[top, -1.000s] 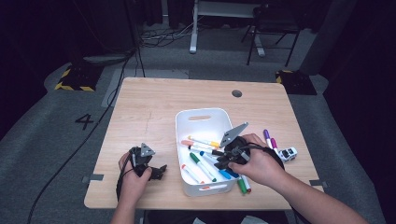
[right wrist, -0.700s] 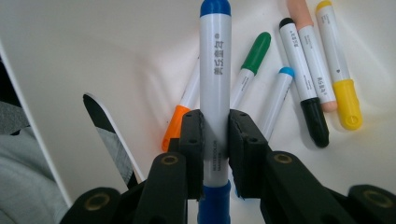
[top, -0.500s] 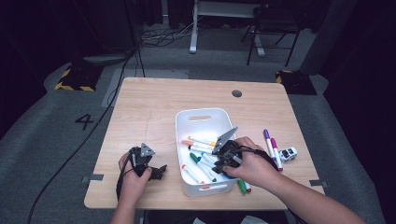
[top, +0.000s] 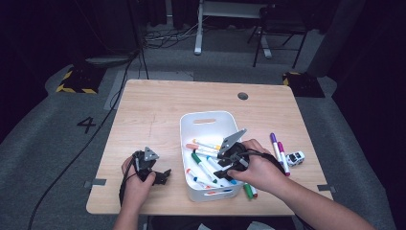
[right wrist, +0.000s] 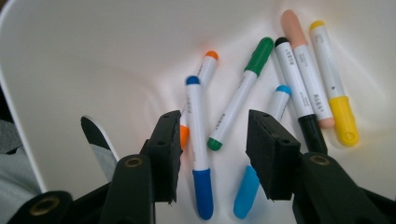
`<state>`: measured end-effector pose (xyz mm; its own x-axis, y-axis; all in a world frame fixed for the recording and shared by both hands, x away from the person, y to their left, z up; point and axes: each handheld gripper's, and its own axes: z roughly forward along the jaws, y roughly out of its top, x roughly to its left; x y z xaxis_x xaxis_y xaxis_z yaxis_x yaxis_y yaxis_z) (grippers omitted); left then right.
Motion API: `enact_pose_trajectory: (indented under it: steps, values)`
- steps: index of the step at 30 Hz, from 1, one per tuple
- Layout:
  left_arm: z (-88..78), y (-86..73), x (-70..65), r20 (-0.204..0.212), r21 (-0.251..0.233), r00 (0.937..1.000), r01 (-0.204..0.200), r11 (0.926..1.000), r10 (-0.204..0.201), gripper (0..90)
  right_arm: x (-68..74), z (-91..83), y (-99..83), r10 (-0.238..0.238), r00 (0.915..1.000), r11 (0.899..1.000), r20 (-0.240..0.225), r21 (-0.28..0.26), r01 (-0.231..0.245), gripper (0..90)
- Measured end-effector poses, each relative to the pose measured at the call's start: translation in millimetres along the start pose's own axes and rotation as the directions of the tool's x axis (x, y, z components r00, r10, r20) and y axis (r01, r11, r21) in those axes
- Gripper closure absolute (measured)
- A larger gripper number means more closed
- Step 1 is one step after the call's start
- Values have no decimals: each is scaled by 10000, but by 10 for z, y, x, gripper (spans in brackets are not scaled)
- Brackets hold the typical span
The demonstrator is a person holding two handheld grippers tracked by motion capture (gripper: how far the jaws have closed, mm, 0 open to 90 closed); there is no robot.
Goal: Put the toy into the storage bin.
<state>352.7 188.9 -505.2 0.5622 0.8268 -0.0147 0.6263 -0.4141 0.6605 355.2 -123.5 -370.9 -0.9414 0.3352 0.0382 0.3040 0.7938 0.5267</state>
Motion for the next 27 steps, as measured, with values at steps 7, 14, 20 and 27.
enact_pose_trajectory:
  steps: [7,14,20,27]
  values:
    - [0,0,0,0,0,10000,-7,10000,7,1,-9,-228,-47,594,9981,9971,158,-493,-586,553]
    - [0,1,2,-2,3,10000,-25,10000,25,1,-88,-449,-136,1031,9941,9903,345,-973,-994,549]
    - [0,0,0,-6,-2,10000,-2,10000,2,1,-184,-619,-245,1350,9889,9837,616,-1282,-1263,553]
    - [0,0,0,-2,-3,10000,1,10000,-1,1,-340,-830,-389,1973,9758,9672,939,-1813,-1781,554]
